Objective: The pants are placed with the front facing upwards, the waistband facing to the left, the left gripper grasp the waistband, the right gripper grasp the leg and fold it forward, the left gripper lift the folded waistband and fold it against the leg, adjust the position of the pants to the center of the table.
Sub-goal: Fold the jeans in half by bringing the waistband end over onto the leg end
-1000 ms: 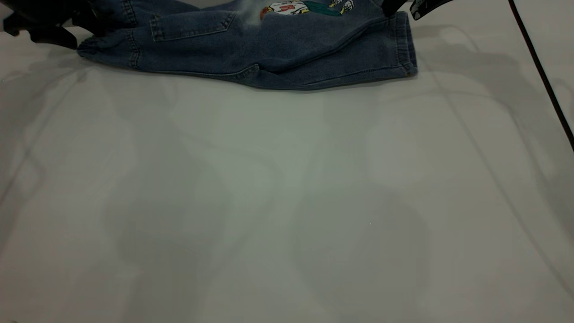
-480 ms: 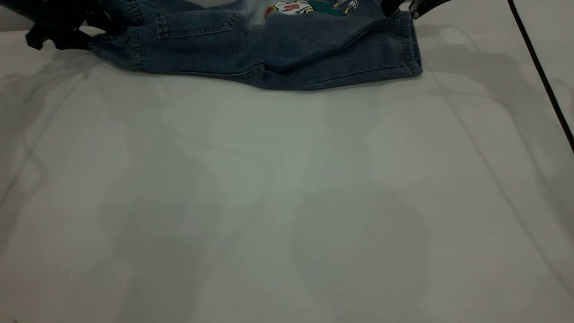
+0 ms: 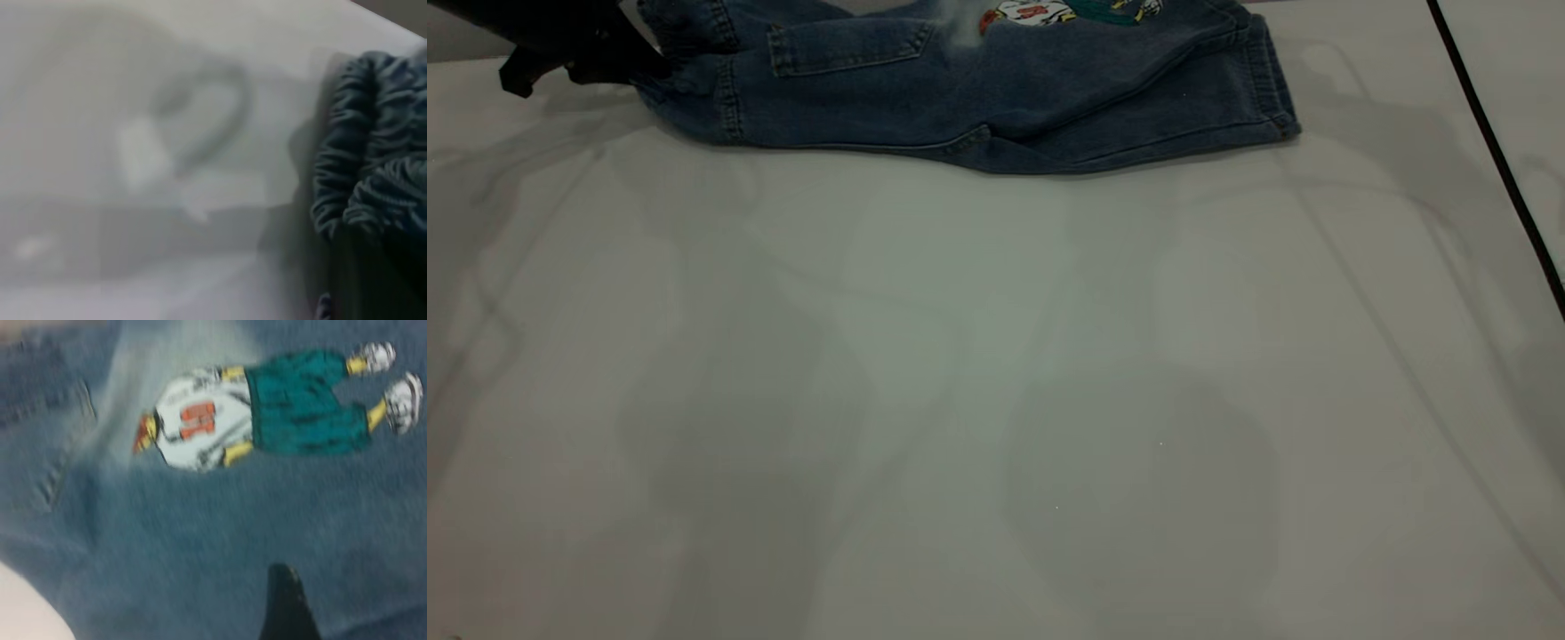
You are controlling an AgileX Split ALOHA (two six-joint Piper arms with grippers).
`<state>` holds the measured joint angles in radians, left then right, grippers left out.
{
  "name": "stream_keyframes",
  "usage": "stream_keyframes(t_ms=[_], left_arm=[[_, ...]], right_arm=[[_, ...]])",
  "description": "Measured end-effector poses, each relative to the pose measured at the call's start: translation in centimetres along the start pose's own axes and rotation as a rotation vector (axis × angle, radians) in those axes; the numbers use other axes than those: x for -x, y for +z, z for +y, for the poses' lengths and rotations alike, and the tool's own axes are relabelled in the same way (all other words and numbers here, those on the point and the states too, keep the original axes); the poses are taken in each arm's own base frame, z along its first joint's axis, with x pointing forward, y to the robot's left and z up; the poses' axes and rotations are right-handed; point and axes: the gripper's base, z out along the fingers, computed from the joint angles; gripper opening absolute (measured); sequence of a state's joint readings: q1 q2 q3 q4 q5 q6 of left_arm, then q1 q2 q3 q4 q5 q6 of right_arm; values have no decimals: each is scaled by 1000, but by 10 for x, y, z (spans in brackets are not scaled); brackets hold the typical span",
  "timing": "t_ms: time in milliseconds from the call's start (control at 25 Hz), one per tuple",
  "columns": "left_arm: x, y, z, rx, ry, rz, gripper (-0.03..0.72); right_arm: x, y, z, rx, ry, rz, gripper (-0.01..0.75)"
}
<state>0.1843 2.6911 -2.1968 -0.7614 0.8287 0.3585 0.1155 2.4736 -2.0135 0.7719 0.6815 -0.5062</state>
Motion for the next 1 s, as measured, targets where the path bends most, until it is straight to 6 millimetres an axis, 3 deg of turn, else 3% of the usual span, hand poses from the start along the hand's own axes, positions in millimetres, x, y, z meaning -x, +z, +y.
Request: stream_keyframes(t_ms=[240, 560, 760, 1000], left_arm=[[7, -17, -21, -82, 54, 95, 66], [23, -52, -52, -156, 107, 149, 66], [36, -79, -71, -165, 147, 85, 66], [41, -94, -81, -172, 170, 57, 66]], right_arm=[[-1, 13, 15, -11, -22, -48, 386], [-17, 49, 37, -46, -84, -98, 386], [-39, 75, 31, -63, -84, -57, 386], [-55, 81, 29, -36, -117, 62, 386]])
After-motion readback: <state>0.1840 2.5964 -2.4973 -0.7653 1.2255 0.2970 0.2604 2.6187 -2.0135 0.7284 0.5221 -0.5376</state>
